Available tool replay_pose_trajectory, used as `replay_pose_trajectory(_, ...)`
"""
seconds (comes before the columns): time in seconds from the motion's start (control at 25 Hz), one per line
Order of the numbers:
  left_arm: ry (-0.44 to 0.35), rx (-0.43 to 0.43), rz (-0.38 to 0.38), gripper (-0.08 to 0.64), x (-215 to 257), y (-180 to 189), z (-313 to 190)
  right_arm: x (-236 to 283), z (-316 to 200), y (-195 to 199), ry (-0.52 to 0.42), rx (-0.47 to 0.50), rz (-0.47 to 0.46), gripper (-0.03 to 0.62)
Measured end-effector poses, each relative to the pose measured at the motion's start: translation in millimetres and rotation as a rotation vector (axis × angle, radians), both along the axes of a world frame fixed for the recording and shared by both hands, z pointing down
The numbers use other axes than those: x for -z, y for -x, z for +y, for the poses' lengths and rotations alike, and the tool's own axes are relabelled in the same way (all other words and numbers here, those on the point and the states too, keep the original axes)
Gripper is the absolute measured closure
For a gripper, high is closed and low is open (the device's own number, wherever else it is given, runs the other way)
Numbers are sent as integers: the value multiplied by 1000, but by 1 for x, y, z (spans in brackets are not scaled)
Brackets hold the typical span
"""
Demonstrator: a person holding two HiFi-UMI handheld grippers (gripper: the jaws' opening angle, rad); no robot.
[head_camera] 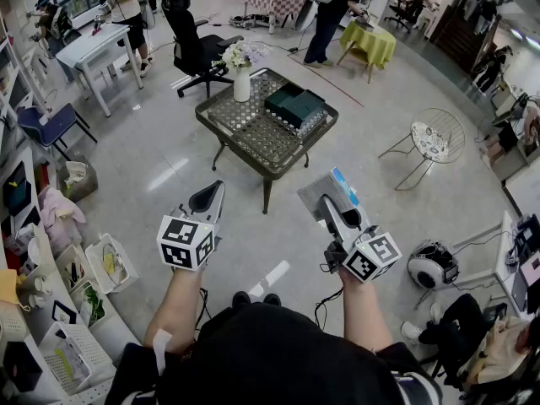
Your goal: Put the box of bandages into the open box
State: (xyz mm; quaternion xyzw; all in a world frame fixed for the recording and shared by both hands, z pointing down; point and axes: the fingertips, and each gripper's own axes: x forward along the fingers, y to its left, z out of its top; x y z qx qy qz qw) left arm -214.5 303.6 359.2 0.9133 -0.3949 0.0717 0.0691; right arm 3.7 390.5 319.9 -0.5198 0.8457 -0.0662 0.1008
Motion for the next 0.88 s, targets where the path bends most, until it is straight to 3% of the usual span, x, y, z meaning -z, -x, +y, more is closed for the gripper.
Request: replay_pose_trajectory(0.88,45,-29,9,554,-20,19,-12,-9,-12,41,27,24,0,511)
